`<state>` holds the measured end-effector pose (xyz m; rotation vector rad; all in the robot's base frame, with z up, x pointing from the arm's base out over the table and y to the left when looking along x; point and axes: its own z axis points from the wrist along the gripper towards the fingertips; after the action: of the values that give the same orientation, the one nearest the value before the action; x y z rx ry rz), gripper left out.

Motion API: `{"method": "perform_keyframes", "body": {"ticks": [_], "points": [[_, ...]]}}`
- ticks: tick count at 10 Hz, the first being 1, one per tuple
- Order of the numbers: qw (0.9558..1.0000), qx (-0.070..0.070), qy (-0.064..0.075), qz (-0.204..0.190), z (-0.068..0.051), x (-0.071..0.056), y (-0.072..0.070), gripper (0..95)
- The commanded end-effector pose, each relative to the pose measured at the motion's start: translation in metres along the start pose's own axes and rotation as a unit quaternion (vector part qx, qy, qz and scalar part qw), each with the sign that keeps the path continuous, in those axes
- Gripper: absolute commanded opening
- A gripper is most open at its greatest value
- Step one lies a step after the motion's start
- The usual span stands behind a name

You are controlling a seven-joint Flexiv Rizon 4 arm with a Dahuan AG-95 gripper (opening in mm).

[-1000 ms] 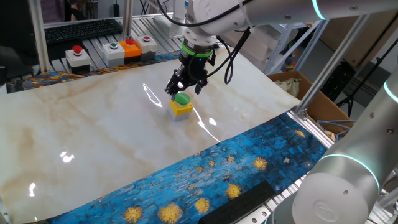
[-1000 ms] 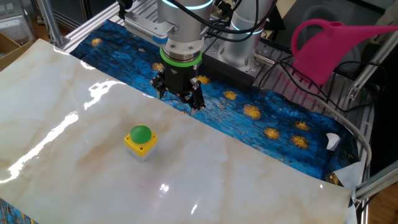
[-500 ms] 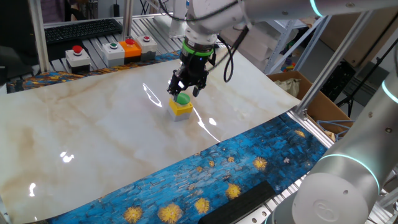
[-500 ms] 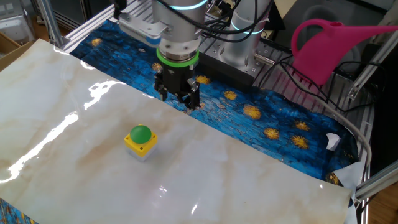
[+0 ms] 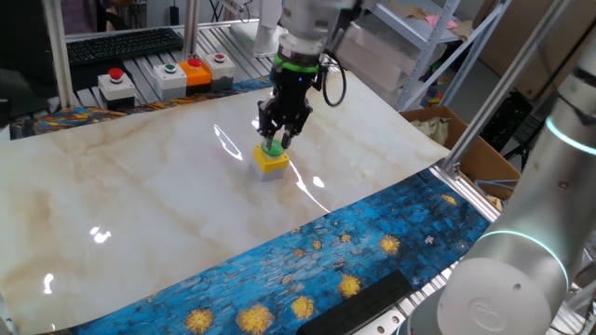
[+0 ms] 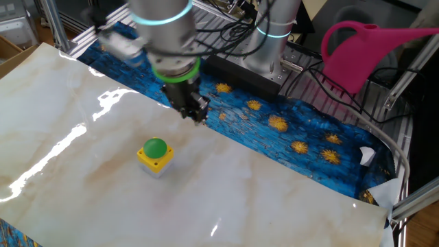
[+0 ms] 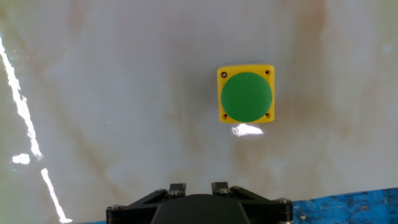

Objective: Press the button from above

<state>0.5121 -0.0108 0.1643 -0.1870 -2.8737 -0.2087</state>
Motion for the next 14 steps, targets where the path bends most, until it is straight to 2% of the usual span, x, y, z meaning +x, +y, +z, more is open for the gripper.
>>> {"method": "perform_keyframes", "body": {"ticks": [1, 2, 5, 7, 9, 12, 14], "points": [[0.9996, 0.026, -0.003, -0.008, -0.0018, -0.0006, -0.0035, 0.0], [0.9996, 0.027, -0.003, -0.006, -0.0024, -0.0004, -0.0036, 0.0], [0.9991, 0.041, -0.006, -0.006, -0.0026, -0.0003, -0.0037, 0.0], [0.9992, 0.038, -0.006, 0.0, -0.0027, -0.0005, -0.004, 0.0], [0.9988, 0.044, -0.017, -0.013, -0.0029, -0.0004, -0.0041, 0.0], [0.9966, 0.069, -0.036, -0.027, -0.0033, -0.0007, -0.0043, 0.0], [0.9961, 0.074, -0.039, -0.029, -0.0033, -0.0019, -0.0049, 0.0]]}}
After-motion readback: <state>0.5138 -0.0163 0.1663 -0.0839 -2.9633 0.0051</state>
